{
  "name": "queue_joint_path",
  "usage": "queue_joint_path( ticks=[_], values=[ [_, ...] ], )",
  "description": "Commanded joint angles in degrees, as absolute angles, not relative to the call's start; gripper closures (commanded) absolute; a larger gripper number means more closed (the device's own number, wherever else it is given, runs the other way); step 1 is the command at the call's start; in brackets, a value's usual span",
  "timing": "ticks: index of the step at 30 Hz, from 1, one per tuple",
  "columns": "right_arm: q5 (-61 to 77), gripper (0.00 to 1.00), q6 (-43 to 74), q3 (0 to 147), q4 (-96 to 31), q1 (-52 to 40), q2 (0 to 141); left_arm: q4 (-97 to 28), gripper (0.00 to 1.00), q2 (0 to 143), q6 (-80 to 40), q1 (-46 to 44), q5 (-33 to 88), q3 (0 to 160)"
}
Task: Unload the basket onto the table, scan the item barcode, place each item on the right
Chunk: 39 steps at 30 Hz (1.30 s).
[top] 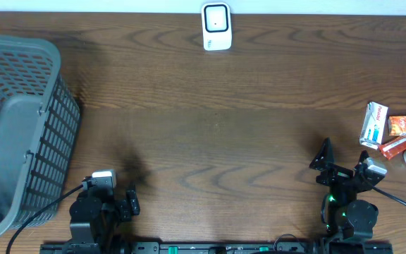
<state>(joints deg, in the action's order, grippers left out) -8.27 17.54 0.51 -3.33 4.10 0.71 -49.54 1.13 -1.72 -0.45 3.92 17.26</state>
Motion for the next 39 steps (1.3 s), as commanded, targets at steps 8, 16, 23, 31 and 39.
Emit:
queue_joint_path(
  ticks=[8,16,23,31,39],
  values=[
    [-7.62,0.01,16.64,0.3,-3.46,3.7,0.3,-49.67,0.14,0.97,-0.12,-0.62,1.89,17.08],
    [-7.62,0.01,16.67,0.3,-3.46,3.7,0.3,-22.59,0.14,0.82,-0.12,-0.62,0.99,7.88],
    [-7.62,0.01,16.64,0.3,-3.46,3.7,0.3,-13.78,0.14,0.1,-0.95,-0.73,-0.56,4.36],
    [-7.62,0.01,16.67,0.3,-3.46,3.7,0.3,-4.21,0.14,0.1,-4.82,-1.1,-0.47,0.23],
    [-7.62,0.01,16.67,0.3,-3.46,3.7,0.3,-4.16,0.14,0.1,-4.82,-1.06,-0.49,0.23]
  ],
)
